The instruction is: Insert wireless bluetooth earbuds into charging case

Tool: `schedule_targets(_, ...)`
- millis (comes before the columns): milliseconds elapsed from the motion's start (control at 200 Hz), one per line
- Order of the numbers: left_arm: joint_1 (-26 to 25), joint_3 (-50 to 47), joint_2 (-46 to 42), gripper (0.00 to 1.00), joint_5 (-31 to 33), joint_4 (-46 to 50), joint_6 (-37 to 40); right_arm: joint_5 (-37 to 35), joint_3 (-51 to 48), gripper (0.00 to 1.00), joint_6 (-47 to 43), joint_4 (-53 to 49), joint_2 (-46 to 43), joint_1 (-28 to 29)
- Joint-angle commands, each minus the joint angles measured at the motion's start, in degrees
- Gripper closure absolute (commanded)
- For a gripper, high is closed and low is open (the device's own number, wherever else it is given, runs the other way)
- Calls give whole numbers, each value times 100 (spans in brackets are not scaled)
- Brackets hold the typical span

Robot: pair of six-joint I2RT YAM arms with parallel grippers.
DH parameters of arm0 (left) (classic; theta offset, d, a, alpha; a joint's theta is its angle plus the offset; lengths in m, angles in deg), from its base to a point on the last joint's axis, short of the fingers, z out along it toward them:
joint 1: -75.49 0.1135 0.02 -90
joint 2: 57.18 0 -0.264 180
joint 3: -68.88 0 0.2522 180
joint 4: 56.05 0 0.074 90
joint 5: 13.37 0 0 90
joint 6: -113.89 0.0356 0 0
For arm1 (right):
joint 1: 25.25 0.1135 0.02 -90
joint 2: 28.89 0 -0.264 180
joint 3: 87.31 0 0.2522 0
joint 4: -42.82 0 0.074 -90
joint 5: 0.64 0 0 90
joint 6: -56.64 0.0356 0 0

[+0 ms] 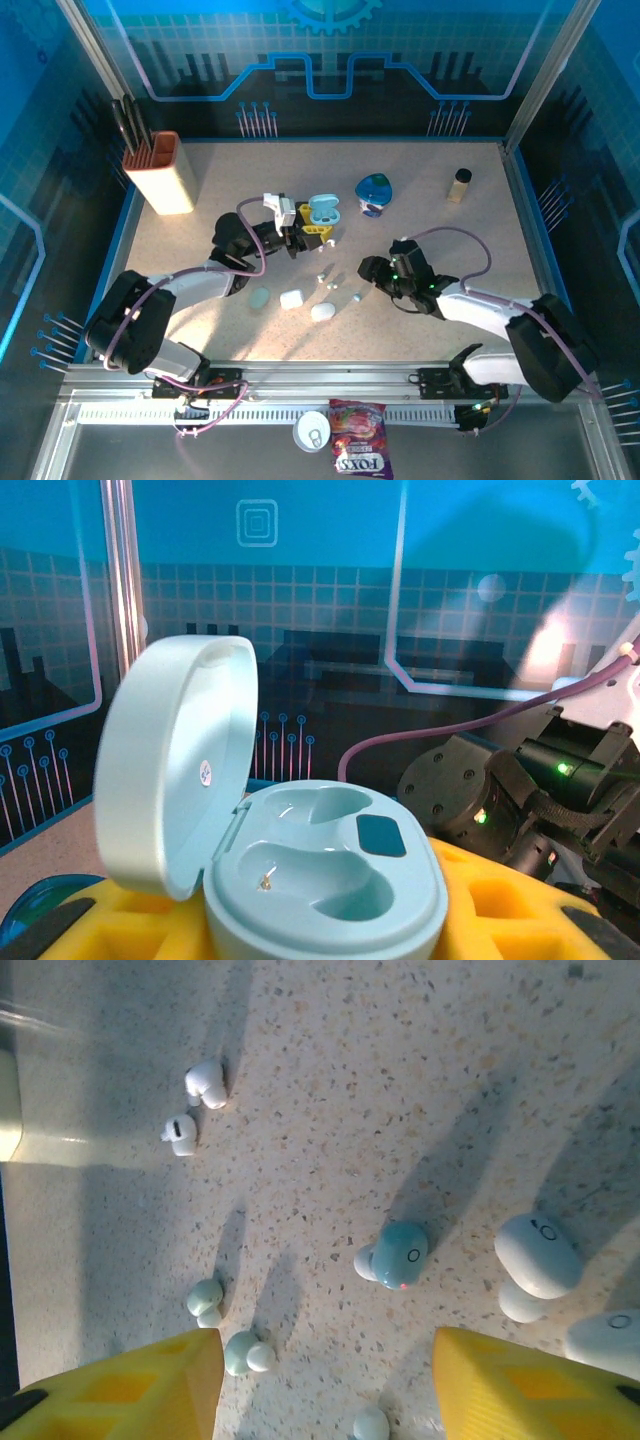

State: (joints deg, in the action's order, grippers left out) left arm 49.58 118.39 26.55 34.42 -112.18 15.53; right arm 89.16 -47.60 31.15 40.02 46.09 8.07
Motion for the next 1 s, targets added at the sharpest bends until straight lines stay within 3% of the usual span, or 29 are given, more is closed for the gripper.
schedule_targets(0, 16, -46, -22, 62, 10, -152, 237, -337, -17, 44, 824, 704, 359, 150)
schedule_targets(345, 18, 14, -53, 63, -170, -228, 241, -337, 145, 45, 1152, 996, 1079, 176)
schedule_targets(695, -37, 27, -90, 63, -243, -82, 324, -509, 304, 54, 1012, 669, 1159, 53)
schedule_targets(995, -56, -6, -111, 62, -258, -89, 305, -615, 372, 55, 946, 539, 1161, 5)
